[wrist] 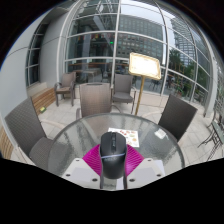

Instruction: Arrange mouse

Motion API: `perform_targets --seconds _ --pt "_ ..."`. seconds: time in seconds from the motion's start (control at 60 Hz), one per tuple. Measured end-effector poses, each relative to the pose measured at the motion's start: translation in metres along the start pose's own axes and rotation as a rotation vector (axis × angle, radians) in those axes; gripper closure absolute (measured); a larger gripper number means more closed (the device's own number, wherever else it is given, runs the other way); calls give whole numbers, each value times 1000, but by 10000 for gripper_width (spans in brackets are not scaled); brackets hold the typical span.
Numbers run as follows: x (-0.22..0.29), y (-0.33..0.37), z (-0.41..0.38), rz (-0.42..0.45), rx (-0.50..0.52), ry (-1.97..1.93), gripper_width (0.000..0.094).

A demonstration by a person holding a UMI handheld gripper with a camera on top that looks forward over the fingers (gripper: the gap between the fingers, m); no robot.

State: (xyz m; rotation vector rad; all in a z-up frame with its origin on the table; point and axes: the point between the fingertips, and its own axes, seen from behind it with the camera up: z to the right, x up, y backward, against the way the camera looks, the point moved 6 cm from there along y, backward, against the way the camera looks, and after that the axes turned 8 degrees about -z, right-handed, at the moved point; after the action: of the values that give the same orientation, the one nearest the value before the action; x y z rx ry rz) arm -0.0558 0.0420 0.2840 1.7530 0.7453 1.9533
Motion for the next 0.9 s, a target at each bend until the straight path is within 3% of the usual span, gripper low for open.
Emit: perform_targets --seconds 0.083,0.2,0.417,0.617,0.667,0.867,0.9 --pt "34 14 54 53 -32 -20 671" --pt "-6 -10 111 49 -79 -48 673" --pt "-137 -102 173 -216 -73 -88 667" --pt "-212 -155 155 -338 15 -124 664" --pt "-212 -160 155 -302 10 -123 625" --pt "-214 -161 155 -309 -12 -111 454" --pt "-215 -161 157 -318 -26 -113 386"
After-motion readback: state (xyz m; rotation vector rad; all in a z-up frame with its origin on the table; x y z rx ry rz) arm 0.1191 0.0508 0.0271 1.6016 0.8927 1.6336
